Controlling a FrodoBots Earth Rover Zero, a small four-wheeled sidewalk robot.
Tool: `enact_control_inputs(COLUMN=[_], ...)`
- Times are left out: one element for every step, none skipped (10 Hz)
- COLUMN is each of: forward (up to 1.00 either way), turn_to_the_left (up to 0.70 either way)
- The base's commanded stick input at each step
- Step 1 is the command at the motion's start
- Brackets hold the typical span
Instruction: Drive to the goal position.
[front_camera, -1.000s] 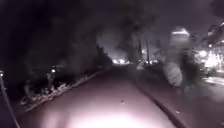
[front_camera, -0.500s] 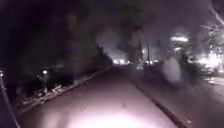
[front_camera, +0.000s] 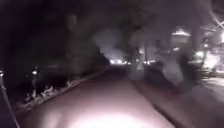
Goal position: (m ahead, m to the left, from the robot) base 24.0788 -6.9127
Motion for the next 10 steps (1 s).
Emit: enact_control_inputs(forward=[0.50, 0.50, 0.50, 0.50, 0.50, 0.50, 0.50, 0.50, 0.50, 0.50], turn_to_the_left=[0.01, 0.00, 0.00, 0.00, 0.00, 0.00, 0.00, 0.00, 0.00, 0.00])
